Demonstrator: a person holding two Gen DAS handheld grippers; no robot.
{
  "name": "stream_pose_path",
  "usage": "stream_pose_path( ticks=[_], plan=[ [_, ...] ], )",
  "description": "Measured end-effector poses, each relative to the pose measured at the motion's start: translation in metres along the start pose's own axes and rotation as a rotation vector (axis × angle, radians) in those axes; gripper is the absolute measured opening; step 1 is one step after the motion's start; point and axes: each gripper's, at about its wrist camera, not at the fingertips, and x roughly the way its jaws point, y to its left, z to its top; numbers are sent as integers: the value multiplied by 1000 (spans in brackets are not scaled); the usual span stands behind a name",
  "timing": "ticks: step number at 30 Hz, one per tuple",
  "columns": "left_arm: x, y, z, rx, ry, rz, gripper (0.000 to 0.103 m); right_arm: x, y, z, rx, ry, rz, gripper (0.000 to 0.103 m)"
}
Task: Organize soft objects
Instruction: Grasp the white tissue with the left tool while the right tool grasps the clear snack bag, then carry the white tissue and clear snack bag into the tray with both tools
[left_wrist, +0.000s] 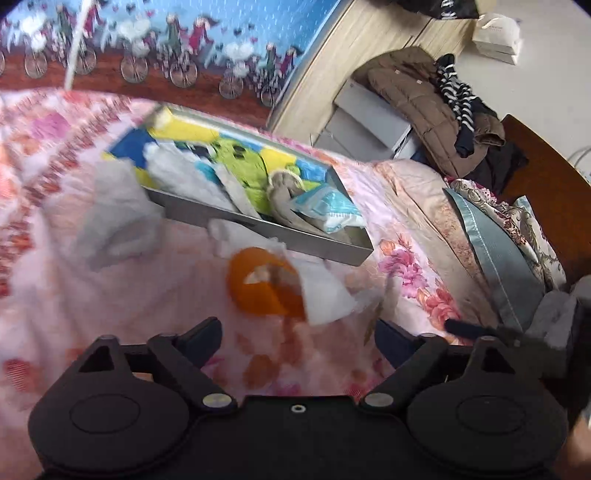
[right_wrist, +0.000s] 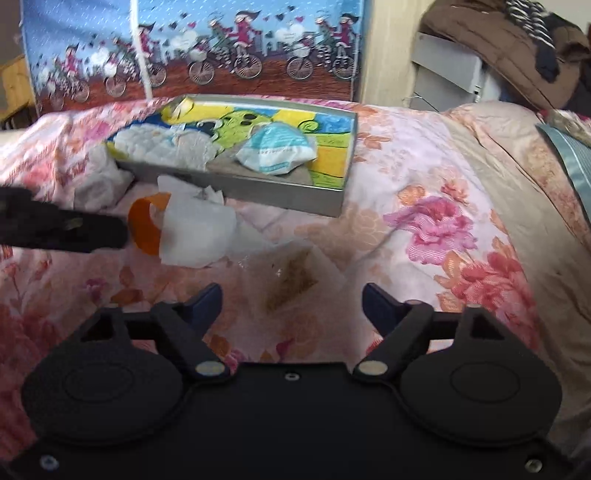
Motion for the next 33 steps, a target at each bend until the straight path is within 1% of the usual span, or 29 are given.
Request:
stream_pose_path(
  ticks=[1,2,6,7,8,9,11,12,13,14,15,16,17,19,20,23,28,31,33],
  plan=[
    [11,-1,3,-22,16,-8,82,2,2,1,-11,2,1,69],
    [21,-2,6,-42,31,-16,78,6,4,1,-19,3,9,68],
    [56,-8,11,-86,74,-22,69,20,6,4,-16,21,16,60],
    [62,-10,12,-87,79,-17,65,23,4,4,-4,31,18,56],
    [68,-10,12,-86,83,-9,60,27,4,5,5,38,27,55],
    [73,-10,13,-87,89,0,57,31,4,6,9,44,35,55],
    [81,-7,13,-108,105,19,46,38,5,7,5,48,37,53],
    [84,-5,13,-124,114,23,43,42,5,7,9,51,40,46],
    [85,-2,13,-142,123,24,36,46,6,7,17,57,43,36],
    [87,0,13,-155,130,26,28,49,5,8,24,60,47,33],
    [88,1,13,-163,133,26,22,52,4,8,31,64,52,32],
    [88,3,13,-169,134,24,11,54,5,8,37,66,56,29],
    [89,3,13,-175,135,26,4,53,3,8,43,62,64,25],
    [86,2,14,-182,122,35,0,52,3,8,44,59,80,22],
    [84,1,15,-176,114,36,0,51,3,9,33,54,66,22],
    [72,-6,16,-124,75,48,0,41,3,13,33,39,76,21],
    [48,-19,23,-51,40,81,0,25,1,14,33,27,66,20],
    [30,-26,31,-17,0,112,0,5,1,16,44,-11,74,20],
    [19,-29,38,-13,-26,126,0,-11,3,17,39,-49,77,20]
  ],
)
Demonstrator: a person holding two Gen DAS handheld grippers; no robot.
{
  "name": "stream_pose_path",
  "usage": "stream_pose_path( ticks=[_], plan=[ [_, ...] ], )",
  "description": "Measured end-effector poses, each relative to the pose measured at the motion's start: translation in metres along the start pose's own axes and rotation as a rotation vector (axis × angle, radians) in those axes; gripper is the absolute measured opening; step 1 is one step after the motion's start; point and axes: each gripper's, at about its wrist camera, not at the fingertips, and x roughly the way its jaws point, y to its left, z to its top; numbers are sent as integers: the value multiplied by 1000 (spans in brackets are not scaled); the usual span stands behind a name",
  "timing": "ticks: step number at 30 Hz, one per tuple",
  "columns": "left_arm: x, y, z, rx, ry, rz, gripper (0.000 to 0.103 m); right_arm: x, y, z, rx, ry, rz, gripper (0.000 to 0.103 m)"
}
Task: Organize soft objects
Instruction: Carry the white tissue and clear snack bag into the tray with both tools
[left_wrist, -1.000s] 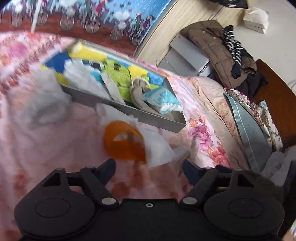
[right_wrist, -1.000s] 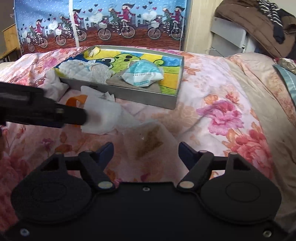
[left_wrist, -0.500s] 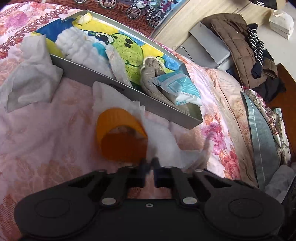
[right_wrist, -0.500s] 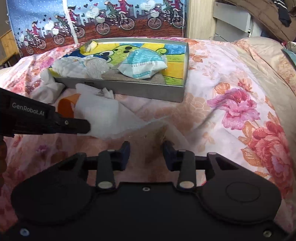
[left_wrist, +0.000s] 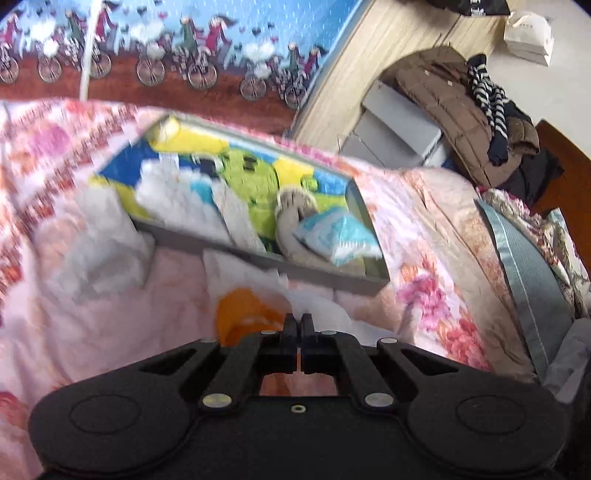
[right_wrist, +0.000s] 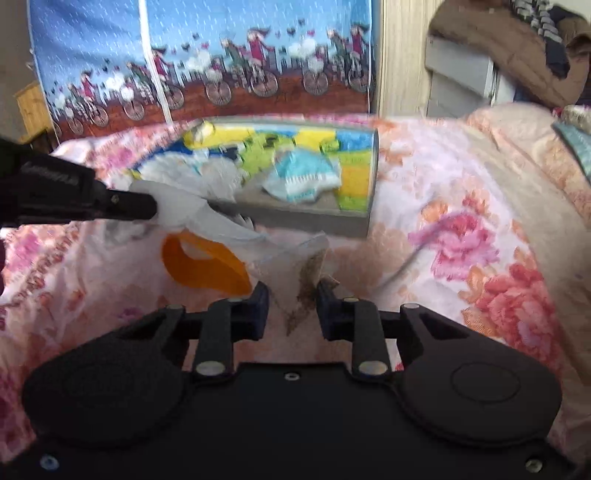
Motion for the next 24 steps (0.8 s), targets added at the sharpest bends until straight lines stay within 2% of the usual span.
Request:
stream_pose_path(
  ticks=[7,13,19,24],
  plan=[
    [-44,-15,23,30,-99,20,0,-36,7,8,1,-137,9,20],
    [-66,-40,52,159,-99,46,0,-40,2,14,26,-182,9,20],
    [-65,-52,93,213,-128,70,0,-21,2,36,-15,-241,-2,20],
    [-47,-52,125,216,-182,82,0,6,2,58,-39,-293,-23,20]
  ],
)
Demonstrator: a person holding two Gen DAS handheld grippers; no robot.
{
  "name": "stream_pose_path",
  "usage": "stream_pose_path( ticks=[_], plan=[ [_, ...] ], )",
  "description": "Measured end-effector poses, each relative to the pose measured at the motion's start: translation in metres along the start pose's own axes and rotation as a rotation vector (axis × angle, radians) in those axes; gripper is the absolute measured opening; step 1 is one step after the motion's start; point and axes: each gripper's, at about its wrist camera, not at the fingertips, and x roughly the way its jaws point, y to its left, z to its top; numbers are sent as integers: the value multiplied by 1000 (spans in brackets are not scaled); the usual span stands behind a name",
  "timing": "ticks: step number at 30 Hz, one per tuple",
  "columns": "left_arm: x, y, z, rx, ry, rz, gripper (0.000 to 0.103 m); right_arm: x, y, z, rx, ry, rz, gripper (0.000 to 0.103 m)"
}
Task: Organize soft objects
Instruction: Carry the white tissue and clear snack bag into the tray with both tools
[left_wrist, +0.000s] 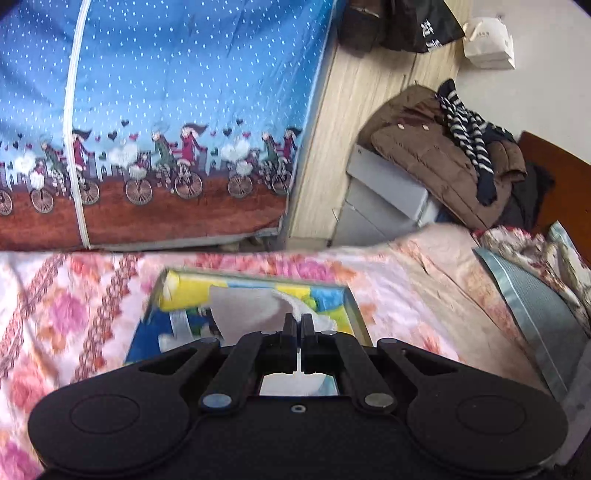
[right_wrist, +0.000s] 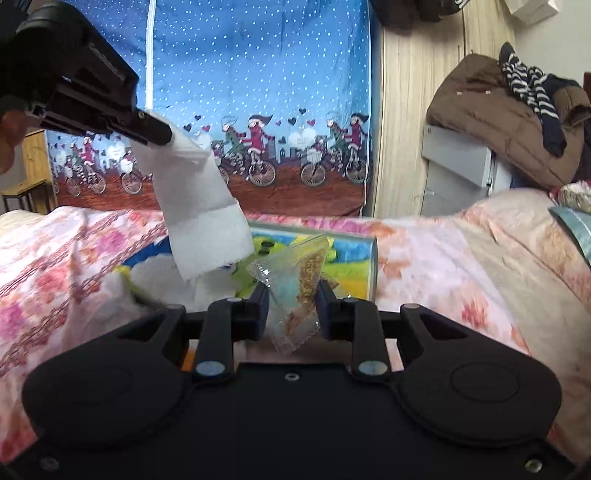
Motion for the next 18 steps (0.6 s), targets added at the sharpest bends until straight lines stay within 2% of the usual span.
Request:
stream_pose_path(
  ticks=[7,13,18],
  plan=[
    [52,16,4,-40,-21,46,0,60,23,14,-16,-18,46,20],
    [91,51,-16,-86,40,91,0,103,40,10,-62,33,70,20],
    [116,81,-38,-140,99,116,0,122,51,-4,-98,88,71,21]
  ],
)
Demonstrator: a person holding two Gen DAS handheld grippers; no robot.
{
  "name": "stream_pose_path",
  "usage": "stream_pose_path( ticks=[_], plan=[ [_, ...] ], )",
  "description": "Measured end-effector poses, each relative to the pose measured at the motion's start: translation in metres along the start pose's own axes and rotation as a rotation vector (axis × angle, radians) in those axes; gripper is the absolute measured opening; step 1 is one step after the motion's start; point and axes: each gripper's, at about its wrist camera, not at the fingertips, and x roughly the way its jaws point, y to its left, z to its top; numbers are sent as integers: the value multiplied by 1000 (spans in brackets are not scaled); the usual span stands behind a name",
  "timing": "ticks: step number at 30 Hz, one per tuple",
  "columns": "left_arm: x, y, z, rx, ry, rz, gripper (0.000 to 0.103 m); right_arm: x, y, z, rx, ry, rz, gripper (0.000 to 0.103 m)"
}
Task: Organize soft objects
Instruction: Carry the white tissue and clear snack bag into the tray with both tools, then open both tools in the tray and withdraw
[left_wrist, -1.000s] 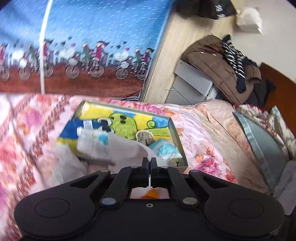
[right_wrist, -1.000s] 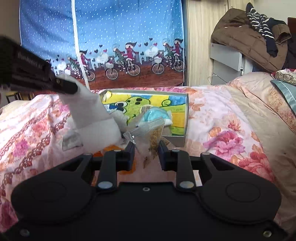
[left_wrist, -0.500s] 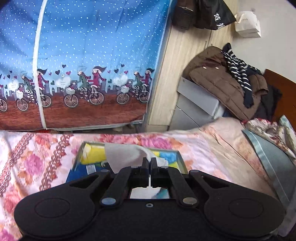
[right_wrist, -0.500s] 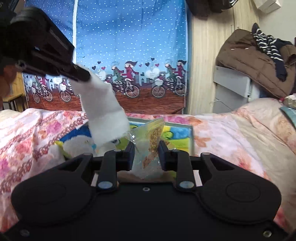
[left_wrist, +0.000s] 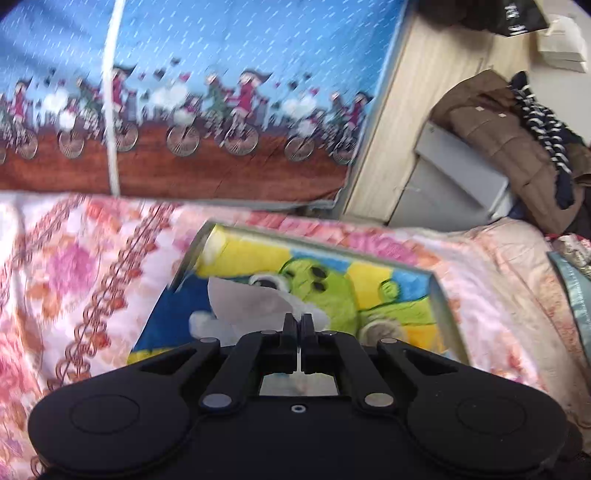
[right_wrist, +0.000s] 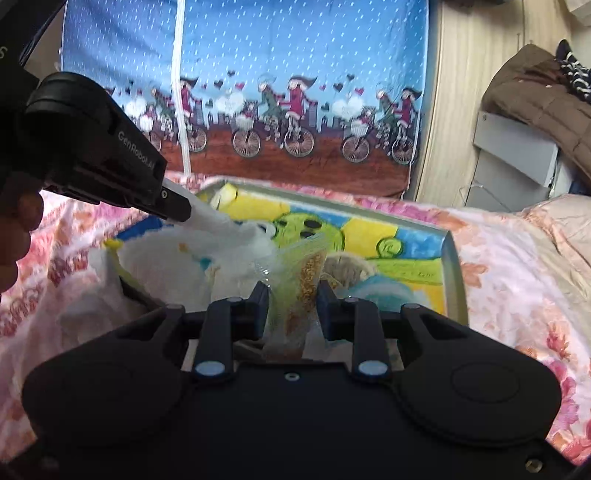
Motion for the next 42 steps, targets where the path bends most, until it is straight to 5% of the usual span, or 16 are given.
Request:
stream_pose_path(
  ticks=[7,19,24,42],
  plan=[
    [20,20,-18,-62,76,5,2,8,18,-12,-13,25,-14,32],
    [-5,18,-17,-72,83,2,47,-30,-5,-11,96,-9,-6,88],
    [-27,17,-17,-51,59,13,60,-63,-19,-8,160,-63,-19,102],
    [-155,16,-51,3,-83,0,91,-175,-23,-17,335,-160,51,103]
  ],
)
